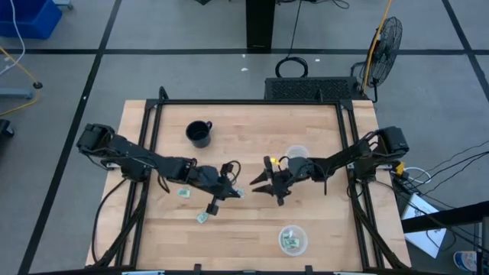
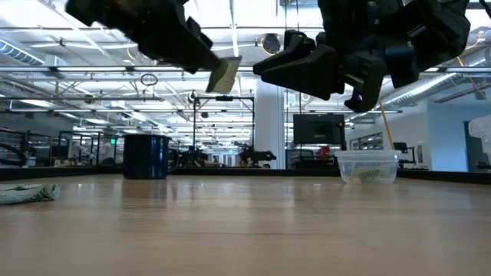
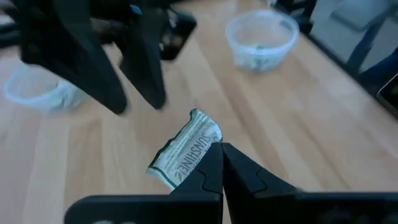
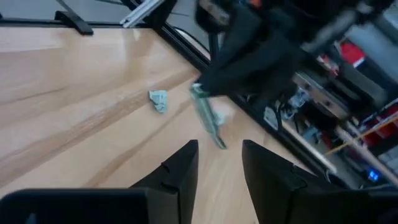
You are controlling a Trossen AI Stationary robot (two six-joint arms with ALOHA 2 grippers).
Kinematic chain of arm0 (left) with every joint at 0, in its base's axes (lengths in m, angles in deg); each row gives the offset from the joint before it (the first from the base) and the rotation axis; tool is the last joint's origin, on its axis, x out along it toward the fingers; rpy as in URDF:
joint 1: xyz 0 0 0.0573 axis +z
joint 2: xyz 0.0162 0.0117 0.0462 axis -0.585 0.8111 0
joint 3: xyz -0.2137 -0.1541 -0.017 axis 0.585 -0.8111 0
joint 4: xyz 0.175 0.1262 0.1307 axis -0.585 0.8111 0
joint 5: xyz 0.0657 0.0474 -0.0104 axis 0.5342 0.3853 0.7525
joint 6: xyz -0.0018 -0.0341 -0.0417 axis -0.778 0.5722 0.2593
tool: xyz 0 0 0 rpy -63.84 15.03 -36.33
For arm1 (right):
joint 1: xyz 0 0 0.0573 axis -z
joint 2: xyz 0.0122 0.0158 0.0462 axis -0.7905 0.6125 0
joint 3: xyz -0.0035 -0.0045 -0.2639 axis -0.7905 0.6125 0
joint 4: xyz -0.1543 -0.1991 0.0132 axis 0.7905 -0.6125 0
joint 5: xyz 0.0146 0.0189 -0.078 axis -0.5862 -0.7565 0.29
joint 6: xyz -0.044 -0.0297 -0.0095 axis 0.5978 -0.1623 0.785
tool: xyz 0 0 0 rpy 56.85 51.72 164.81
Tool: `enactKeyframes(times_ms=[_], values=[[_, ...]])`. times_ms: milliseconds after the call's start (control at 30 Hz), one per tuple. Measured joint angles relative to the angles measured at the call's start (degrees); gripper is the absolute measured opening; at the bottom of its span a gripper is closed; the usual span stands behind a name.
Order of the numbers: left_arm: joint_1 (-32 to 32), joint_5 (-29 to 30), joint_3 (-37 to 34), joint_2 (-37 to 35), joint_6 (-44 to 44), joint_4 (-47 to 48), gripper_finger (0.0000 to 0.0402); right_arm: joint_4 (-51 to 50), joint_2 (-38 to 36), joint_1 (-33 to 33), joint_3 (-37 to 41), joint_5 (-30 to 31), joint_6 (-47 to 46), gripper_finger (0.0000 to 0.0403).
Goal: Pick and place Stevia / Truvia into bins
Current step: Put the green stevia packet into the bottom transparent container
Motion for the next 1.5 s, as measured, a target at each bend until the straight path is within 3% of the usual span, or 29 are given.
enactKeyframes(times_ms=[200, 533, 733, 1067, 1400, 1500], values=[[3.1, -6.4, 0.1, -0.1, -0.9, -4.4, 0.0002, 0.9, 1.2, -0.9, -0.8, 0.5, 2.1, 0.0120], [5.9, -14.2, 0.0, 1.3, -4.4, -10.2, 0.0001, 2.2, 1.1, -0.2, -3.2, 0.2, -4.6, 0.0119], [8.0, -13.7, 0.0, 1.4, -3.8, -10.3, 0.0001, 2.1, 1.1, -0.1, -3.2, -5.2, -3.6, 0.0118], [9.4, -13.9, 0.0, 1.4, -3.8, -10.1, 0.0001, 1.5, 1.1, 0.0, -3.1, -4.4, -3.9, 0.0113], [9.4, -9.3, 0.0, 1.4, -5.1, -9.2, 0.0001, -0.5, 1.1, 0.4, -3.1, 0.1, -3.9, 0.0010], [9.3, -6.1, 0.0, 1.4, -3.6, -8.8, 0.0006, -1.1, 1.0, 0.5, -3.1, 0.6, -4.2, 0.0010]])
